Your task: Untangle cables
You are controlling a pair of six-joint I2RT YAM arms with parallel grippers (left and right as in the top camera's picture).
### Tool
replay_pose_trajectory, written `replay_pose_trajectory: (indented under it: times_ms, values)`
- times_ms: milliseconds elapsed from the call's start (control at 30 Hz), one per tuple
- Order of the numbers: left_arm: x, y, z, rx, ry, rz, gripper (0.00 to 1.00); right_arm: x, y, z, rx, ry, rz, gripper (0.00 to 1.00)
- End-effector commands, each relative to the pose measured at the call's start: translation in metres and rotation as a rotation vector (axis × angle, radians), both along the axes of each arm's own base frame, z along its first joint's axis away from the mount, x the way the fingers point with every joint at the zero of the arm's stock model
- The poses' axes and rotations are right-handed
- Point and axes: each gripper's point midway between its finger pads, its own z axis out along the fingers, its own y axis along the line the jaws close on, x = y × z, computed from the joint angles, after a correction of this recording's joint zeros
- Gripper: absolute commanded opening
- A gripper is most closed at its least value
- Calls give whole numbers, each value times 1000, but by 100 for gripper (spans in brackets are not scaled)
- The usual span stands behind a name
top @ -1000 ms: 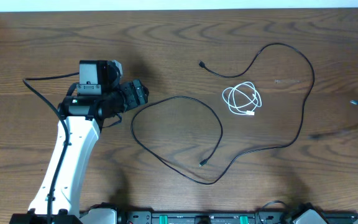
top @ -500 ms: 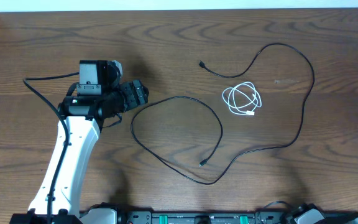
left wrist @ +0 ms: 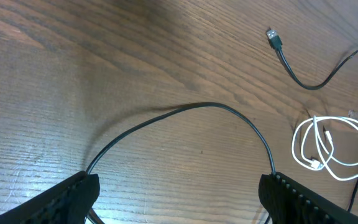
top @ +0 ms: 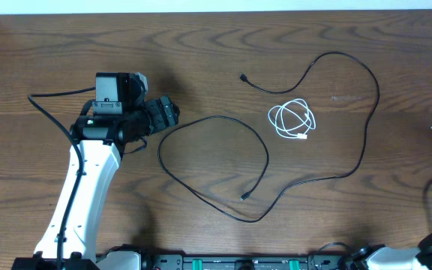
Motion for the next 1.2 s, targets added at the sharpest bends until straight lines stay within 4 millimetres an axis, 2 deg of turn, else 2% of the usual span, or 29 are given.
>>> replay_pose_trajectory:
  times_ms: [0,100,167,300,333,367,433,567,633,700,767,867,1000,1167]
  values:
    - [4,2,8,14,-22,3,87,2,-5,-23,71,-18,-19,1]
    - [4,2,8,14,-22,3,87,1,-4,-56,151,8,-32,5]
    - [4,2,8,14,-22,3,87,0,-2,-74,203,19,-44,11]
    - [4,2,8,14,-22,3,87,-4,4,-104,299,23,-76,37]
    - [4,2,8,14,-22,3,87,-5,5,-108,317,24,-81,46]
    - [4,2,8,14,-22,3,87,-6,7,-111,331,25,-86,68]
    - [4,2,8,14,-22,3,87,-8,10,-115,350,34,-90,99]
    - [4,2,8,14,-22,3,87,-8,23,-127,419,60,-64,99]
    - [4,2,8,14,-22,3,87,3,38,-132,487,38,16,99]
    - [4,2,8,14,-22,3,87,23,59,-130,565,-22,152,99]
    - [4,2,8,14,-22,3,87,45,86,-120,647,-109,323,99]
    - [4,2,8,14,-22,3,87,71,117,-91,734,-267,518,99]
    - [4,2,8,14,-22,3,87,75,133,-68,862,-393,493,99]
    - [4,2,8,14,-22,3,87,65,162,-61,922,-320,435,99]
